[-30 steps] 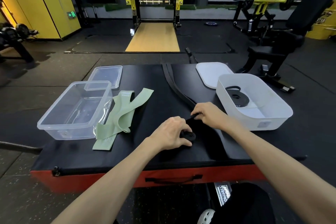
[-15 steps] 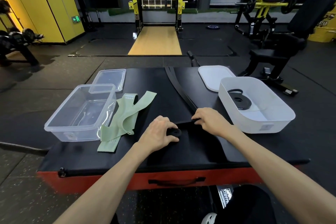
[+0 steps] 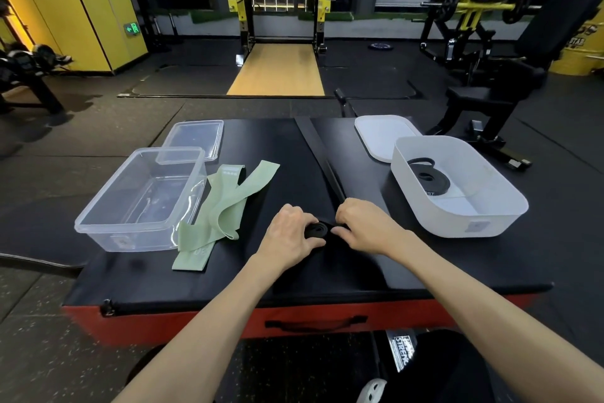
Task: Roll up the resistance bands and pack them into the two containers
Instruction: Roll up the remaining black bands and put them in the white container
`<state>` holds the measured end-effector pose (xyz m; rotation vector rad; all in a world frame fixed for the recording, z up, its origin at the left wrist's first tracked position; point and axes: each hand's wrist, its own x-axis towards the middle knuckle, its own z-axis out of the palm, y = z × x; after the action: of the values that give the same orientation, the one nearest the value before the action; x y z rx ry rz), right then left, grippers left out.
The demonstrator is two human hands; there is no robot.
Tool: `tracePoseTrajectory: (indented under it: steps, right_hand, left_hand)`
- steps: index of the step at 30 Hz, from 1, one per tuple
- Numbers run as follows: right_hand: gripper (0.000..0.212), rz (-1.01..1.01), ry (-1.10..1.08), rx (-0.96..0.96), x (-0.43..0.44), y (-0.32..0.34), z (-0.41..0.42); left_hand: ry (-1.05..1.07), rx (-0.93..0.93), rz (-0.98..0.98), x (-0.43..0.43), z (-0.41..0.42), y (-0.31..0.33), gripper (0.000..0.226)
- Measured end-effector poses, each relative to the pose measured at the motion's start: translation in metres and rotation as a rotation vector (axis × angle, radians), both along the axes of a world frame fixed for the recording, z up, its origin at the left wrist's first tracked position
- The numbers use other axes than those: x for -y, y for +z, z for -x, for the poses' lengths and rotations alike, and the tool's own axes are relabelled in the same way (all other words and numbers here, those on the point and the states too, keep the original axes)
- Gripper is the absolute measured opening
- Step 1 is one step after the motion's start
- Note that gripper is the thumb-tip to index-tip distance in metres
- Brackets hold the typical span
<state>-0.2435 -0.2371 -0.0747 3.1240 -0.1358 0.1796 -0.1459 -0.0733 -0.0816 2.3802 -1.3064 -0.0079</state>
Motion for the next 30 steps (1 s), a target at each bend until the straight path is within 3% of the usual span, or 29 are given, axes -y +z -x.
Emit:
tracePoseTrajectory:
  steps: [5,10,15,23,26,30]
  right_hand:
    - [0.033,-0.005,0.042,0.049,-0.013,-0.005,0.002]
    - [0.036,-0.419,-0.046,0.079,-0.015,-0.012,0.008]
    - [0.021,-0.548,-0.179,0.196,-0.023,-0.008,0.000]
    - [0.014,-0.630,-0.294,0.159,-0.027,-0.002,-0.005]
    - [0.016,-0.622,-0.297,0.145,-0.027,-0.002,-0.005]
    - [0.025,-0.595,-0.278,0.112,-0.023,-0.002,-0.005]
  left_hand:
    - [-0.011,0.003,0.002,-0.001,0.002,0.001,0.046]
    - [-0.011,-0.027,0.003,0.000,0.000,0.003,0.042]
    - [-0.004,-0.027,0.033,0.000,0.000,-0.001,0.044]
    - [0.050,-0.144,0.265,-0.007,0.002,-0.007,0.051]
    - [-0.041,-0.088,0.210,-0.002,0.000,-0.002,0.055]
    - [-0.121,-0.136,0.213,0.007,0.004,0.000,0.031]
